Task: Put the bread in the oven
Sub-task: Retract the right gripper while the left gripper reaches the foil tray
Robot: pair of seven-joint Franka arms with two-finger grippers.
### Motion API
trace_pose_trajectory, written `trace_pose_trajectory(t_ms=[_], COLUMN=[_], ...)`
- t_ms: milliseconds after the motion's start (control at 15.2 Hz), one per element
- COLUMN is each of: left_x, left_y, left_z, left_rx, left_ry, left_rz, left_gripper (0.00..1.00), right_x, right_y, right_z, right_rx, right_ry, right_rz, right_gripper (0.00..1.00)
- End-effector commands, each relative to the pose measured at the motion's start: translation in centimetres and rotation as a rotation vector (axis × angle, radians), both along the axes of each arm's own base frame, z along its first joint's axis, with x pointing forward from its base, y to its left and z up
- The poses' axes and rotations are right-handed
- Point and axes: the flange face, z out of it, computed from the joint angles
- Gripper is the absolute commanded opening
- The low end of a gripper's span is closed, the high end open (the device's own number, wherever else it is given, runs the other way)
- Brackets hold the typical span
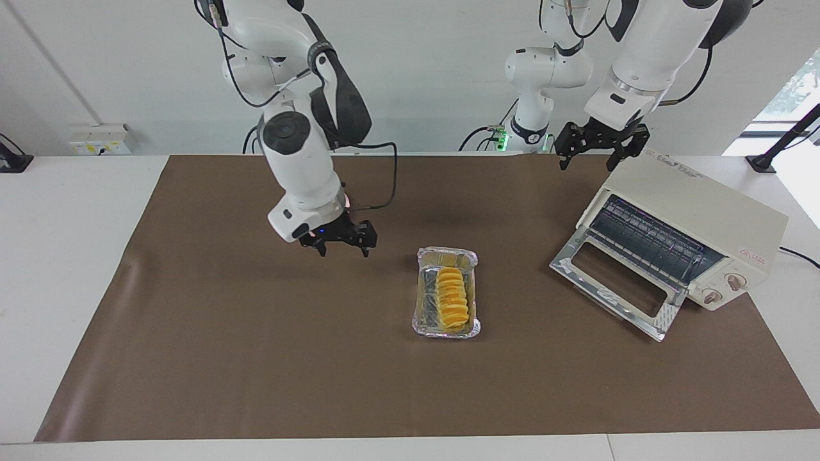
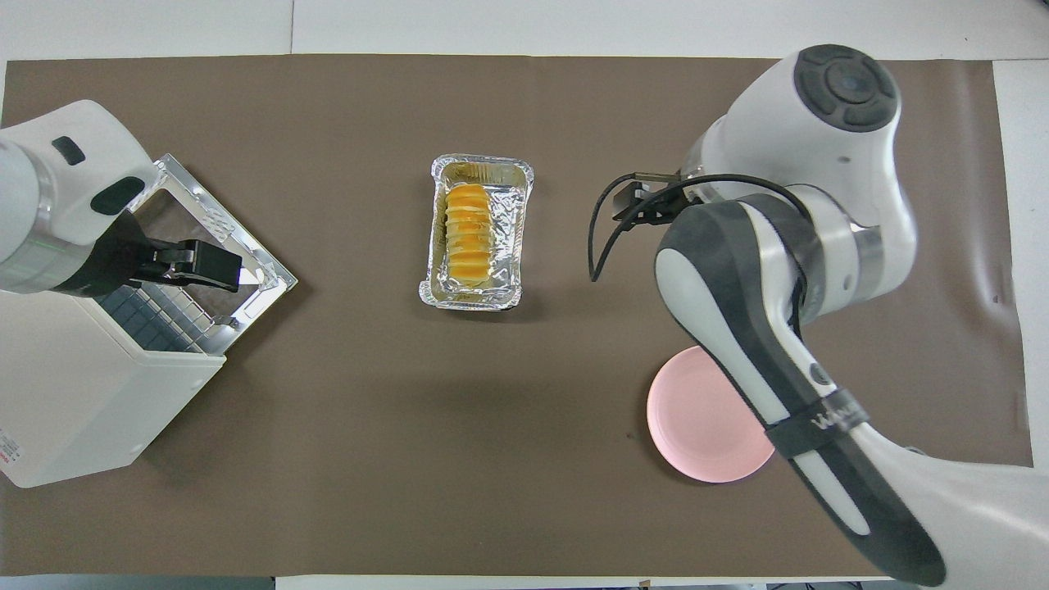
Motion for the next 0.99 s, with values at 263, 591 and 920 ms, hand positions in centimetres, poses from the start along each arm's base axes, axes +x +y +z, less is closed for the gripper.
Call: trace_pose_trajectory(t_ms=[263,591,920], left_x=[6.7,4.9,3.1], left_y=[-16.1,-23.2,-29.2], left_z=[-10.1,-18.6,-25.2], left_rx=[-0.02,-0.05,-0.029], left_ry=[0.009,-0.037,-0.027], left_rz=[-0.085,-0.057,-0.014], left_gripper=[1.0,1.0,1.0], right_x=[-4.5,-5.8,-6.4], right_y=[-11.7,-18.3,-19.6], right_z=[6.7,9.1,8.9], right_rx=[-0.055,-0.053,-0.048], right_ry=[0.057,0.049,0.078], right_rz=[0.028,0.132,0.126], right_gripper=[1.0,1.0,1.0])
